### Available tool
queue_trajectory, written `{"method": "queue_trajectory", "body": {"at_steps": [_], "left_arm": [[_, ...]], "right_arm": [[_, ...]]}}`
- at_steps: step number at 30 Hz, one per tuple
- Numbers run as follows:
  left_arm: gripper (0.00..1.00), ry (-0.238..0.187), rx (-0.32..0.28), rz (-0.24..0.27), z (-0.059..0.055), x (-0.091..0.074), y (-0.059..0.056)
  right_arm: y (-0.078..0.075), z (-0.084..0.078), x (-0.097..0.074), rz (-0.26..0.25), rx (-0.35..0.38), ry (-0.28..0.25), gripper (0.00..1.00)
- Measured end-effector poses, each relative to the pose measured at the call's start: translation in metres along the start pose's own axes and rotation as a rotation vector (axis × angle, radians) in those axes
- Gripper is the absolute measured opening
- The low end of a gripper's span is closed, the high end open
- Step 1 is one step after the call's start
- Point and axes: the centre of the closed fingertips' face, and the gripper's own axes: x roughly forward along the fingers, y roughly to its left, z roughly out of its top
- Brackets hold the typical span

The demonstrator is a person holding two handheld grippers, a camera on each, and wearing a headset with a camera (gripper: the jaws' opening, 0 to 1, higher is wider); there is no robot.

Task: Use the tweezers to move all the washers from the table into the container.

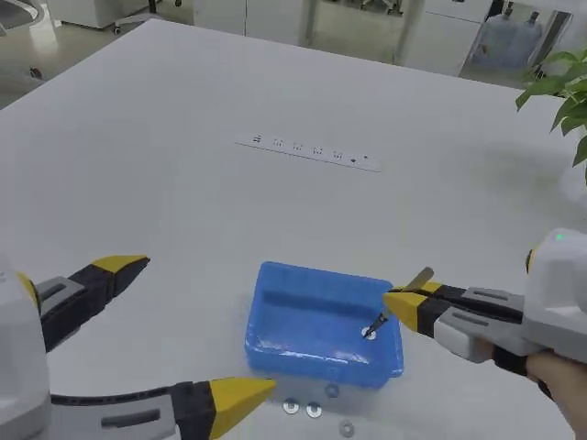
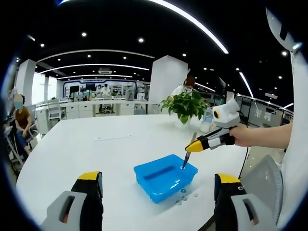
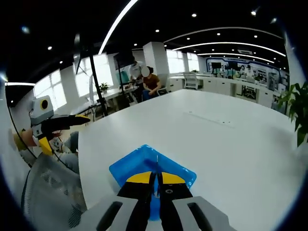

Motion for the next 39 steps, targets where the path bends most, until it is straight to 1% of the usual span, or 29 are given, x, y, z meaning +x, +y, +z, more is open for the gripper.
{"method": "queue_trajectory", "body": {"at_steps": [3, 7, 9, 11, 13, 16, 17, 18, 20, 24, 25, 26, 29, 30, 31, 32, 33, 34, 35, 36, 37, 38, 39], "left_arm": [[0.99, 0.007, 0.01, 0.005, -0.002, -0.002, 0.001], [0.99, 0.014, 0.007, -0.005, -0.005, -0.003, 0.001], [0.99, 0.026, 0.022, -0.019, -0.007, -0.003, -0.001], [0.99, 0.021, 0.046, -0.021, -0.005, -0.004, -0.002], [0.99, 0.022, 0.049, -0.039, -0.005, -0.004, -0.005], [0.99, 0.017, 0.059, -0.06, -0.003, -0.007, -0.006], [0.99, 0.017, 0.066, -0.064, -0.002, -0.009, -0.004], [0.99, 0.015, 0.073, -0.064, -0.002, -0.011, -0.002], [0.99, 0.01, 0.083, -0.075, -0.001, -0.015, 0.002], [0.99, 0.018, 0.086, -0.097, -0.006, -0.021, 0.014], [0.99, 0.02, 0.089, -0.102, -0.007, -0.022, 0.017], [0.99, 0.026, 0.098, -0.114, -0.008, -0.022, 0.019], [0.99, 0.03, 0.12, -0.146, -0.007, -0.021, 0.023], [0.99, 0.024, 0.127, -0.164, -0.006, -0.02, 0.024], [0.99, 0.022, 0.129, -0.17, -0.005, -0.019, 0.025], [0.99, 0.019, 0.137, -0.179, -0.004, -0.018, 0.026], [0.99, 0.017, 0.144, -0.184, -0.004, -0.016, 0.027], [0.99, 0.015, 0.148, -0.19, -0.003, -0.015, 0.029], [0.99, 0.012, 0.148, -0.193, -0.002, -0.014, 0.029], [0.99, 0.008, 0.147, -0.198, -0.001, -0.013, 0.03], [0.99, 0.002, 0.145, -0.2, 0.001, -0.013, 0.031], [0.99, -0.002, 0.141, -0.201, 0.001, -0.013, 0.031], [0.99, -0.012, 0.13, -0.205, 0.002, -0.013, 0.032]], "right_arm": [[-0.004, -0.004, 0.006, -0.015, 0.016, 0.001, 0.01], [-0.006, -0.013, 0.014, -0.039, 0.007, 0.017, 0.01], [-0.007, -0.015, 0.017, -0.052, 0.009, 0.013, 0.01], [-0.006, -0.018, 0.02, -0.059, 0.01, 0.012, 0.01], [-0.006, -0.023, 0.022, -0.077, -0.008, 0.027, 0.01], [-0.004, -0.031, 0.024, -0.103, -0.033, 0.052, 0.01], [-0.004, -0.032, 0.024, -0.105, -0.037, 0.058, 0.01], [-0.002, -0.028, 0.024, -0.114, -0.05, 0.033, 0.01], [-0.005, -0.032, 0.02, -0.159, -0.082, 0.06, 0.01], [-0.006, -0.029, 0.023, -0.188, -0.052, 0.034, 0.02], [-0.005, -0.028, 0.024, -0.187, -0.05, 0.032, 0.02], [-0.003, -0.028, 0.025, -0.187, -0.048, 0.033, 0.02], [-0.005, -0.029, 0.027, -0.24, -0.099, 0.061, 0.02], [-0.005, -0.029, 0.026, -0.254, -0.091, 0.06, 0.02], [-0.007, -0.031, 0.025, -0.264, -0.056, 0.053, 0.02], [-0.006, -0.031, 0.025, -0.26, -0.027, 0.04, 0.01], [-0.008, -0.03, 0.024, -0.266, -0.007, 0.023, 0.01], [-0.01, -0.032, 0.021, -0.283, -0.001, 0.015, 0.01], [-0.01, -0.031, 0.019, -0.283, 0.009, 0.007, 0.01], [-0.009, -0.026, 0.015, -0.298, 0.044, -0.033, 0.01], [-0.008, -0.022, 0.011, -0.304, 0.056, -0.058, 0.01], [-0.006, -0.014, 0.005, -0.316, 0.068, -0.104, 0.01], [-0.005, -0.008, 0.001, -0.316, 0.081, -0.136, 0.01]]}}
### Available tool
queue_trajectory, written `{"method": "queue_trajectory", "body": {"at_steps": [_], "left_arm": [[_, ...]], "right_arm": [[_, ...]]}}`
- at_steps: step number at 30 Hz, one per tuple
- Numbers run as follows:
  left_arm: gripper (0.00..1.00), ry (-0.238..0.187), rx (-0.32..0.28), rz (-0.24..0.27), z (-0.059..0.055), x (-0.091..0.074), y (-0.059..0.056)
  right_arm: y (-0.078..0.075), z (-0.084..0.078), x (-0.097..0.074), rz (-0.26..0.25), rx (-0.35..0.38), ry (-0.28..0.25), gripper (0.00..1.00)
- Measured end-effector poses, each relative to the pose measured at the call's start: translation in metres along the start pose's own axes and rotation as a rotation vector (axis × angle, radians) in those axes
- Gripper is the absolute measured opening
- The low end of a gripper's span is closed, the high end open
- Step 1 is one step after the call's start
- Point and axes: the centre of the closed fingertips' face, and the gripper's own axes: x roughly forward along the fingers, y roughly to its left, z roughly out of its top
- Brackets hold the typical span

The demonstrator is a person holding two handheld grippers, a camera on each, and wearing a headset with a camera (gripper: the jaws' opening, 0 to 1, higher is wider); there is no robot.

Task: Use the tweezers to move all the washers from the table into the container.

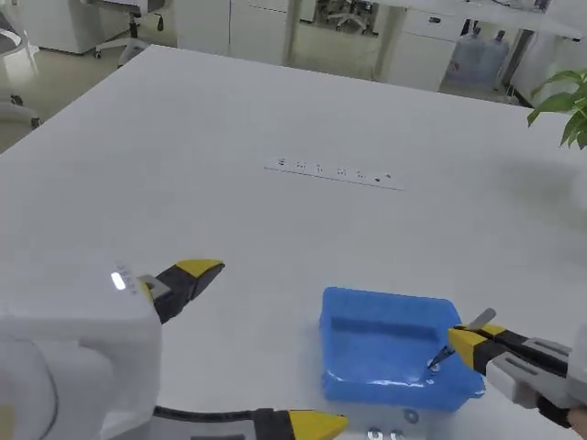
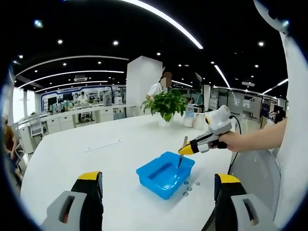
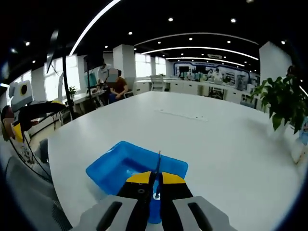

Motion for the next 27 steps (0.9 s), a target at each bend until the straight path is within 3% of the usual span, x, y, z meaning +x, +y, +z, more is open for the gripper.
{"method": "queue_trajectory", "body": {"at_steps": [2, 5, 8, 11, 18, 21, 27], "left_arm": [[0.99, -0.009, -0.014, -0.008, -0.001, 0.001, 0.0], [0.99, 0.0, -0.024, -0.016, -0.008, 0.004, 0.0], [0.99, 0.012, -0.028, -0.024, -0.013, 0.007, -0.002], [0.99, 0.017, -0.023, -0.021, -0.014, 0.009, -0.002], [0.99, 0.009, -0.029, 0.015, -0.014, 0.004, 0.004], [0.99, 0.028, -0.028, 0.032, -0.021, 0.002, 0.009], [0.99, 0.018, -0.034, 0.043, -0.02, -0.001, 0.011]], "right_arm": [[0.001, 0.009, -0.011, -0.006, 0.052, -0.035, 0.01], [0.0, 0.013, -0.02, -0.011, 0.036, -0.062, 0.01], [-0.011, -0.001, -0.006, -0.011, 0.053, -0.005, 0.01], [-0.008, -0.011, 0.008, 0.007, 0.053, 0.012, 0.01], [-0.002, -0.025, 0.024, 0.041, 0.034, 0.056, 0.02], [-0.002, -0.022, 0.024, 0.04, 0.036, 0.049, 0.02], [0.003, -0.004, 0.011, 0.044, 0.04, 0.004, 0.02]]}}
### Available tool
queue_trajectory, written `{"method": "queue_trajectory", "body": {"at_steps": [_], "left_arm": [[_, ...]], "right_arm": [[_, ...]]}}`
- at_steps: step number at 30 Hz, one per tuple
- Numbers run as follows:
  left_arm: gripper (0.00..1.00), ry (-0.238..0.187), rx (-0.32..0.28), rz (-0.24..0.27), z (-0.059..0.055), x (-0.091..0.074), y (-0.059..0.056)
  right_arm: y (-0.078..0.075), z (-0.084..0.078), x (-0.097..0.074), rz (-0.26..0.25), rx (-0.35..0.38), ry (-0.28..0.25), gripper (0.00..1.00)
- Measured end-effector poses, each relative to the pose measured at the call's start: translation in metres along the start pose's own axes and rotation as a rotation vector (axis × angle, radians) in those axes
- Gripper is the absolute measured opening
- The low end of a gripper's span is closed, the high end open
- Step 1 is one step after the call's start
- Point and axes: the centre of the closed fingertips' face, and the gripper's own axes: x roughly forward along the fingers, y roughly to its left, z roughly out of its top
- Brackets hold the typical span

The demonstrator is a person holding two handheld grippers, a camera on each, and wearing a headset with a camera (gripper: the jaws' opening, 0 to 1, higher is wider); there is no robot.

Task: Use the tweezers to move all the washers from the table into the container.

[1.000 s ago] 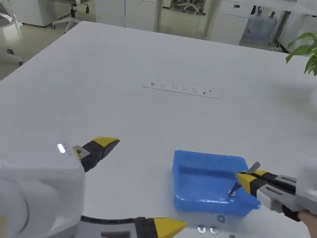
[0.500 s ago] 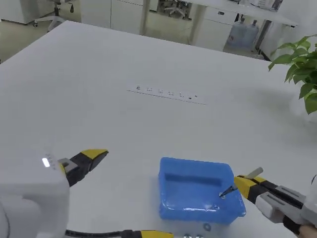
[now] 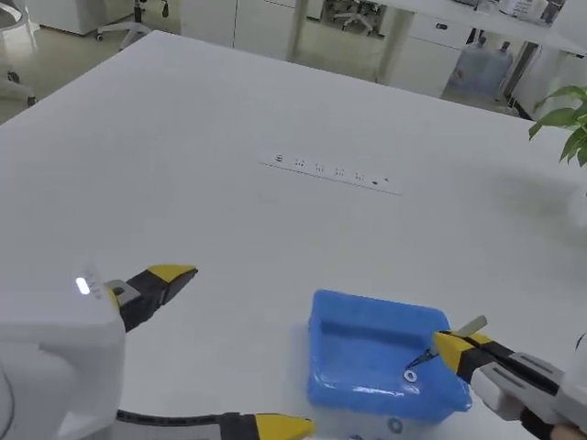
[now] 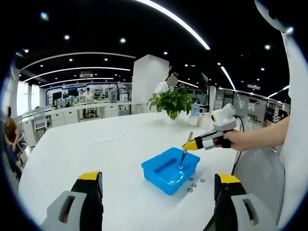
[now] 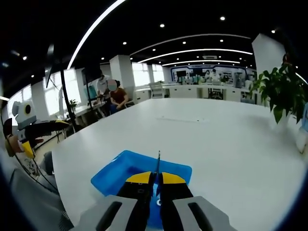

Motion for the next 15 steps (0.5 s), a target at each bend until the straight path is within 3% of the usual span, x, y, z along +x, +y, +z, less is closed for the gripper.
{"method": "queue_trajectory", "body": {"at_steps": [9, 15], "left_arm": [[0.99, 0.01, -0.003, -0.006, -0.003, 0.004, -0.005], [0.99, 0.01, -0.007, -0.012, -0.004, 0.006, -0.009]], "right_arm": [[0.03, 0.026, -0.047, 0.039, -0.014, -0.07, 0.02], [0.048, 0.012, -0.064, 0.073, 0.007, -0.05, 0.02]]}}
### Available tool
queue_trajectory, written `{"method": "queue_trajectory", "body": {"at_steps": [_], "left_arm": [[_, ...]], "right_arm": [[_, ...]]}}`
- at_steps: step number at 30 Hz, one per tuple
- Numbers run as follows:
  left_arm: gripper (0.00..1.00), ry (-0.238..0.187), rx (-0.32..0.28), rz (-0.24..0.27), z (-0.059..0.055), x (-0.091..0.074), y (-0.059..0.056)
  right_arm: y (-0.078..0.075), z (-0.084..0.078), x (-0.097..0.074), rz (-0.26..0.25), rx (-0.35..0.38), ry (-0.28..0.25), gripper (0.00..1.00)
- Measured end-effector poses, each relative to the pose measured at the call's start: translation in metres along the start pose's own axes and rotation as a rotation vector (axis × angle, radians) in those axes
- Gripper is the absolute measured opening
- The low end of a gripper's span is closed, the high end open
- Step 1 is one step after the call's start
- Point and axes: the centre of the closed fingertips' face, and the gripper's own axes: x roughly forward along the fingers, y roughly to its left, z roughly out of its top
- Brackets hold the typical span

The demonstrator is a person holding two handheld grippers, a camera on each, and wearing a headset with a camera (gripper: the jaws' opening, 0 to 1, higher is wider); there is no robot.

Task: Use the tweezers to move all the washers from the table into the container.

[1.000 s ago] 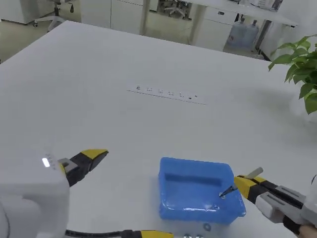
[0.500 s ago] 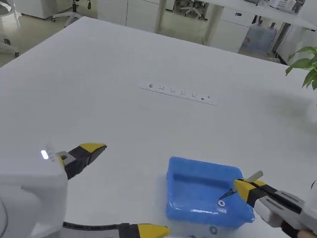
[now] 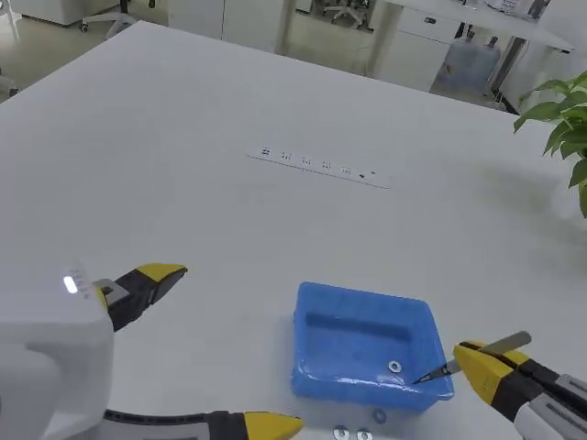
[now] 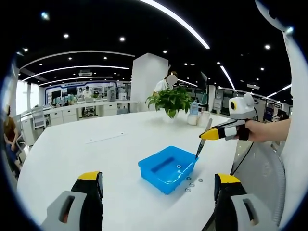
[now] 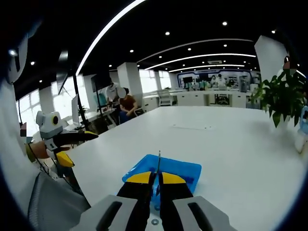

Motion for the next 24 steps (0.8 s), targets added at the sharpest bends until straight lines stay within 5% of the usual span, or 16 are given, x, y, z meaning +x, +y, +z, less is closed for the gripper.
{"method": "queue_trajectory", "body": {"at_steps": [10, 24], "left_arm": [[0.99, 0.018, 0.009, -0.001, -0.002, 0.0, -0.004], [0.99, 0.034, 0.013, -0.005, -0.007, -0.002, -0.002]], "right_arm": [[-0.001, -0.052, 0.009, -0.007, 0.052, 0.121, 0.02], [-0.001, -0.07, 0.01, -0.031, 0.004, 0.185, 0.02]]}}
